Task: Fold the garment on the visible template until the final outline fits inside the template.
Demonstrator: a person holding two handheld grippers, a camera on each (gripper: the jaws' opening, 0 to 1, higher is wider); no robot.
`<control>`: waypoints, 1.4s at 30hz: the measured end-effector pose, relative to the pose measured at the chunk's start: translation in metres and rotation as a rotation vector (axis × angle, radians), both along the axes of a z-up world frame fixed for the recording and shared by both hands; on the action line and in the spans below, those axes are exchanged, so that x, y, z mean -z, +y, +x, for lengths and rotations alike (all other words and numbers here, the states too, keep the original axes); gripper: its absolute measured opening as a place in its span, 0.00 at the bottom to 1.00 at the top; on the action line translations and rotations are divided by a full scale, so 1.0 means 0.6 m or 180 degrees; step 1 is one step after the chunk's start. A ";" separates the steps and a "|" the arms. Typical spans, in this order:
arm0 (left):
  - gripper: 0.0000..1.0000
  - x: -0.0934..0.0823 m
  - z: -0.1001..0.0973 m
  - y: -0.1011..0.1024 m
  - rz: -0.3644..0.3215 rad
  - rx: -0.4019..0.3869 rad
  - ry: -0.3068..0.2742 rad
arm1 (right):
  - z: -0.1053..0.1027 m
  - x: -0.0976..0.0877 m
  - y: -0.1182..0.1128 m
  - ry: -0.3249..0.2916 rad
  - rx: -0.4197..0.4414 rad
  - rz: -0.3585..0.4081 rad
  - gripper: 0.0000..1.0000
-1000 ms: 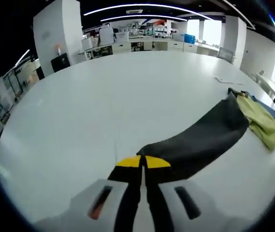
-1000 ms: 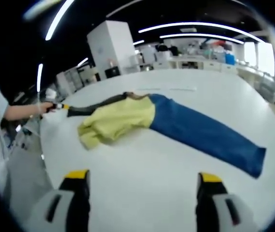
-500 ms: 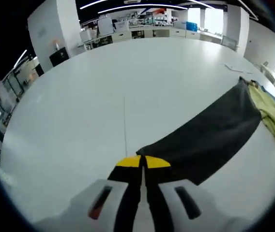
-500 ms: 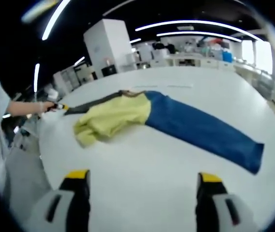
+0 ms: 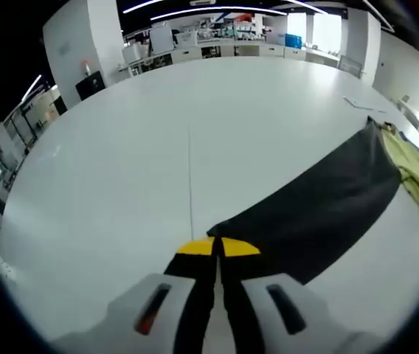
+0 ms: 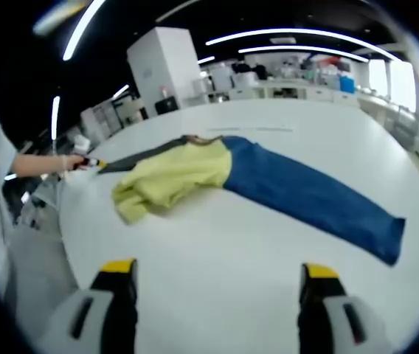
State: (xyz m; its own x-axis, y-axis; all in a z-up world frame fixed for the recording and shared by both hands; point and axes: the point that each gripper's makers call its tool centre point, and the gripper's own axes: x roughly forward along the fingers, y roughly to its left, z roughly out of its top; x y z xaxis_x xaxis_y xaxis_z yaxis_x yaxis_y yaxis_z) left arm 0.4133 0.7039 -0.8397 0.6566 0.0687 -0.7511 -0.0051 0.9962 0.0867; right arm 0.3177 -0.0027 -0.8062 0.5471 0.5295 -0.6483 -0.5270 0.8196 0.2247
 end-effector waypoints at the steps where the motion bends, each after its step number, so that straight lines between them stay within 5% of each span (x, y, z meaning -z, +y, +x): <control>1: 0.00 0.000 -0.001 -0.001 0.0006 -0.0004 -0.0005 | 0.001 -0.001 0.001 0.0001 0.0000 0.0006 0.91; 8: 0.00 0.000 0.003 0.003 -0.0026 -0.0083 -0.0111 | -0.002 -0.006 0.003 -0.0013 -0.0024 -0.0008 0.91; 12: 0.21 -0.018 0.013 0.005 -0.0015 -0.0067 -0.0327 | -0.005 -0.013 0.006 -0.0033 -0.0029 -0.0010 0.92; 21: 0.49 -0.088 0.019 -0.049 -0.0101 0.0332 -0.0784 | -0.007 -0.023 0.019 -0.0107 -0.0085 0.0018 0.92; 24: 0.59 -0.115 0.015 -0.096 -0.0288 0.0654 -0.0992 | -0.010 -0.027 0.027 -0.0131 -0.0117 0.0020 0.91; 31: 0.74 -0.162 -0.023 -0.213 -0.0534 0.1259 -0.1161 | 0.002 -0.042 0.029 -0.0242 -0.0150 0.0055 0.92; 42: 0.78 -0.197 -0.086 -0.331 -0.0783 0.1818 -0.1113 | 0.003 -0.061 0.041 -0.0381 -0.0241 0.0126 0.92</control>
